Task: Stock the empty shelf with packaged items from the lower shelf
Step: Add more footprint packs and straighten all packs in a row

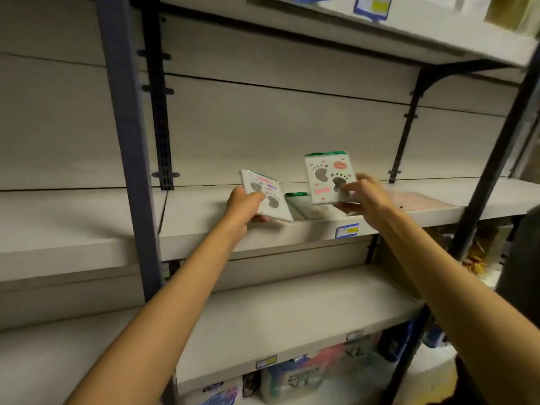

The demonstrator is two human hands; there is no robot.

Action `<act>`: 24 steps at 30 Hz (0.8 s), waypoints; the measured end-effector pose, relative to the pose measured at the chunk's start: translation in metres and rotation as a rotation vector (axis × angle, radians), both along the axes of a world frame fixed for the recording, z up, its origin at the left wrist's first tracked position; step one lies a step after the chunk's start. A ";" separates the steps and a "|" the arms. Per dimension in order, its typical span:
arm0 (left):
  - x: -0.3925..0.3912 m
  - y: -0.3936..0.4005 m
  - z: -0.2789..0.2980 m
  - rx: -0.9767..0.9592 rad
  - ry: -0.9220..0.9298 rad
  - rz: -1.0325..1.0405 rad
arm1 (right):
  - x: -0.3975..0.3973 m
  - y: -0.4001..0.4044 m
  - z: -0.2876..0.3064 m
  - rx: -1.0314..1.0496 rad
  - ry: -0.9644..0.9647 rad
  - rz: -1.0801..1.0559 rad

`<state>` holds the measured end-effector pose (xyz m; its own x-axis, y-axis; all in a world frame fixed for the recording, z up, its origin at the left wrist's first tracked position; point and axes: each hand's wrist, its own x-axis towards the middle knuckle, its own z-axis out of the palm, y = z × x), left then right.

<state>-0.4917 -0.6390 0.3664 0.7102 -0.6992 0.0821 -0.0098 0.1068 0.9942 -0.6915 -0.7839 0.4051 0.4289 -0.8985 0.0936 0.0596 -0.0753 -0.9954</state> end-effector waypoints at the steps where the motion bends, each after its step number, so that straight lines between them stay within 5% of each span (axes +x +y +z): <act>1: -0.001 -0.008 0.000 0.039 -0.008 0.008 | 0.002 -0.009 -0.001 0.003 0.019 0.005; 8: -0.002 -0.046 -0.005 0.243 -0.111 0.116 | 0.017 -0.048 -0.017 -0.017 0.132 0.066; 14: -0.004 -0.050 -0.011 0.531 -0.435 0.134 | 0.027 -0.065 -0.030 -0.141 0.290 0.136; 19: -0.004 -0.053 -0.018 0.787 -0.661 0.222 | 0.033 -0.081 -0.035 -0.377 0.535 0.150; 24: 0.001 -0.055 -0.025 0.824 -0.721 0.205 | 0.035 -0.090 -0.044 -0.782 0.878 0.067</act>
<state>-0.4912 -0.6944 0.3419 0.7916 -0.6048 0.0868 -0.5554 -0.6531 0.5147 -0.6564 -0.8740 0.3615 0.6650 -0.7009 0.2581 -0.5965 -0.7063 -0.3813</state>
